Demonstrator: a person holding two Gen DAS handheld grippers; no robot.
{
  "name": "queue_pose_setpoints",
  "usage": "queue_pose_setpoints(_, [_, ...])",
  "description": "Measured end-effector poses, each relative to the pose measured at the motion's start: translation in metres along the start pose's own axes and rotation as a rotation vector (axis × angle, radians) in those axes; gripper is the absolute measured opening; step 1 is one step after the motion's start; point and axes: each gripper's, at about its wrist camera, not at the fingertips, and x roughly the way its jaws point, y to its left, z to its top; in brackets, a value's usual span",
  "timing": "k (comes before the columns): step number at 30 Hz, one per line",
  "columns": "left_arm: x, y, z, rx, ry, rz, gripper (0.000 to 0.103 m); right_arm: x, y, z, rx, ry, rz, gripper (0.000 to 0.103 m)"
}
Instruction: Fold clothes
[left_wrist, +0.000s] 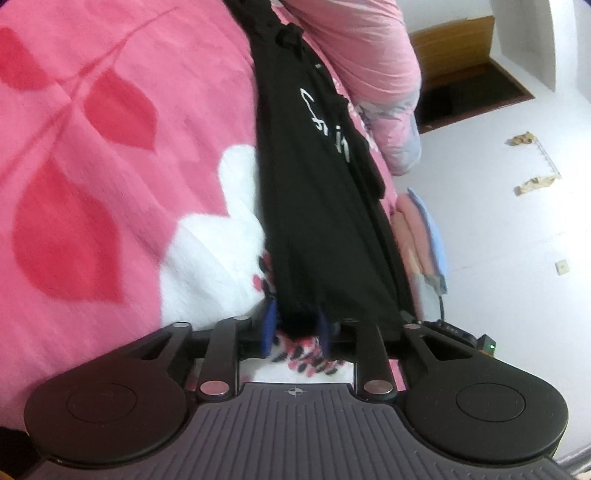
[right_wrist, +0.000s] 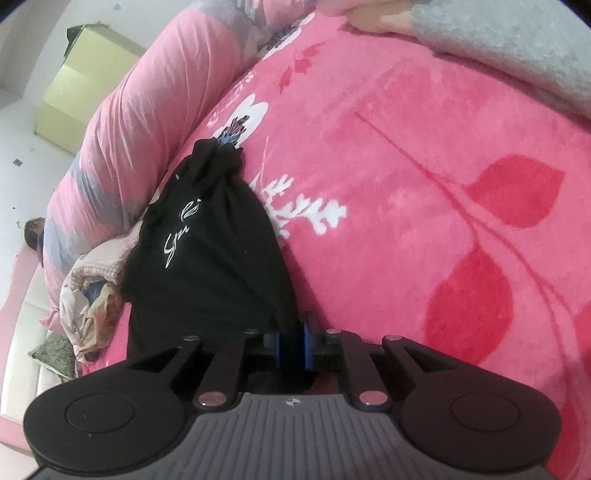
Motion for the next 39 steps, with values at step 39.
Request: queue_pose_setpoints(39, [-0.027, -0.04, 0.048, 0.237, -0.109, 0.178, 0.031, 0.026, 0.098, 0.069, -0.286, -0.103, -0.101, 0.039])
